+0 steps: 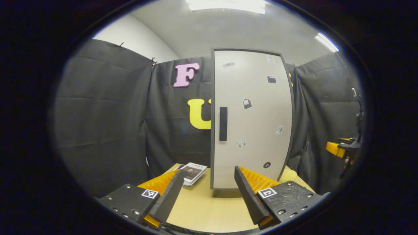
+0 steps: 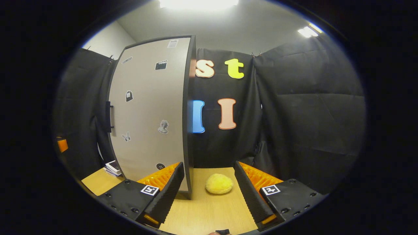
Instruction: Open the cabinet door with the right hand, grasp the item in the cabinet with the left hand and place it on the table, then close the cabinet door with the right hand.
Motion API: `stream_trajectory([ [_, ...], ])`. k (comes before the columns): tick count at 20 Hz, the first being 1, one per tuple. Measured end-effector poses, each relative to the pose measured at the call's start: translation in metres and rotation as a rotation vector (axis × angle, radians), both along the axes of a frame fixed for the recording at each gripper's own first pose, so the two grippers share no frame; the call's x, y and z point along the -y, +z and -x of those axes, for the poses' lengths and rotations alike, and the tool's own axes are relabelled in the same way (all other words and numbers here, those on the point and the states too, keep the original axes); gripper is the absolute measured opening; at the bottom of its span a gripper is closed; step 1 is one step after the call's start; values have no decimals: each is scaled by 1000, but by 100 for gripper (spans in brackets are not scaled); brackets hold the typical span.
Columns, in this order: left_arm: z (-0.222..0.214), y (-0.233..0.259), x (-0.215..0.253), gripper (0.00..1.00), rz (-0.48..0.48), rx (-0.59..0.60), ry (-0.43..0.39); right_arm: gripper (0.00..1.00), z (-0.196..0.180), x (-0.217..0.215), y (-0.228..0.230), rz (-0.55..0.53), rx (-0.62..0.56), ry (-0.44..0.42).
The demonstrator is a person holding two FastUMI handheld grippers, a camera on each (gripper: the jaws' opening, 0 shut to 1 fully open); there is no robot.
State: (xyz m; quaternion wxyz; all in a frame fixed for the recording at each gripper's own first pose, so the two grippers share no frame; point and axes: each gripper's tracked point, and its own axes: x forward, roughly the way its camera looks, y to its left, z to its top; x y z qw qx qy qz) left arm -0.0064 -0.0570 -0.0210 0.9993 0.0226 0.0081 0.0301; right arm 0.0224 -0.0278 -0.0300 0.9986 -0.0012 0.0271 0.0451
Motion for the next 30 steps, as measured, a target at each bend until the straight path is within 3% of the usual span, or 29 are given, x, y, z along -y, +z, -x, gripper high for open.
stream_trajectory([
  [3, -6, -7, -11, 93, -32, 2, 0, 98, -11, -22, 8, -9, 20, 14],
  [8, -19, -23, -34, 94, 40, -33, -35, 98, -17, -67, 38, 14, 69, 33],
  [15, -34, -16, -98, 93, 93, -17, -76, 95, -30, -170, 51, 39, 75, 114],
  [19, -38, -22, -141, 92, 86, -13, -50, 98, -36, -237, 70, -30, 93, 179],
  [23, -47, -24, -175, 93, 107, 2, -33, 95, -45, -284, 81, 15, 109, 201],
  [25, -51, -24, -191, 92, 100, 16, -22, 100, -50, -307, 85, 40, 131, 212],
  [26, -53, -24, -198, 94, 96, 19, -20, 95, -53, -319, 87, 34, 134, 223],
  [30, -70, -39, -226, 94, 84, 9, -8, 98, -66, -364, 93, 8, 140, 258],
])
